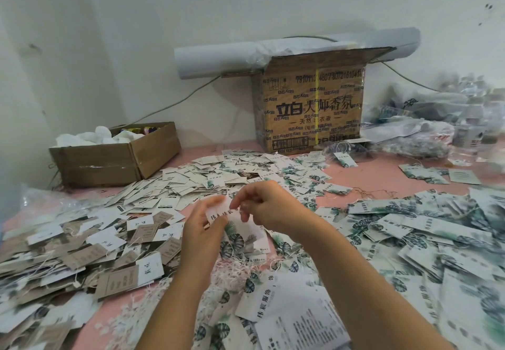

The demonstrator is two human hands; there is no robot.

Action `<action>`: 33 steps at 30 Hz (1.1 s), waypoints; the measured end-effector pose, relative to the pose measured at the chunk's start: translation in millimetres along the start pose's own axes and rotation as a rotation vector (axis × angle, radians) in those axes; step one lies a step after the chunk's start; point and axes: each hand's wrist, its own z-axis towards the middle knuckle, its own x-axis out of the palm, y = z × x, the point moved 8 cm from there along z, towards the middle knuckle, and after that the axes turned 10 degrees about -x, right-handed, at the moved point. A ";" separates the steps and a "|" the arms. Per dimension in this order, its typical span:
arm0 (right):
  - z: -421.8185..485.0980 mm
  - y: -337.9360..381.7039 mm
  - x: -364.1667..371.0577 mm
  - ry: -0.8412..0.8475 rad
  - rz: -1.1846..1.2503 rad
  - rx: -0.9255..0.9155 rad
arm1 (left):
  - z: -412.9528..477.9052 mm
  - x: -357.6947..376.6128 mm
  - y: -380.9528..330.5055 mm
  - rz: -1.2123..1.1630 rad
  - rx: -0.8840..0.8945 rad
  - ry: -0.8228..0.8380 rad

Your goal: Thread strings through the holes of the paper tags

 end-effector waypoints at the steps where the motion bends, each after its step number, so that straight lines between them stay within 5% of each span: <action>1: 0.1 -1.2 -1.0 -0.015 0.008 0.007 | -0.1 2.4 -0.4 0.021 -0.014 0.017; 11: 4.6 4.9 -6.5 -0.099 -0.255 -0.053 | -9.1 16.9 -16.0 0.083 0.045 0.101; 33: 1.2 5.8 -20.9 -0.092 -0.313 -0.153 | -7.5 10.4 -20.1 0.139 0.097 0.084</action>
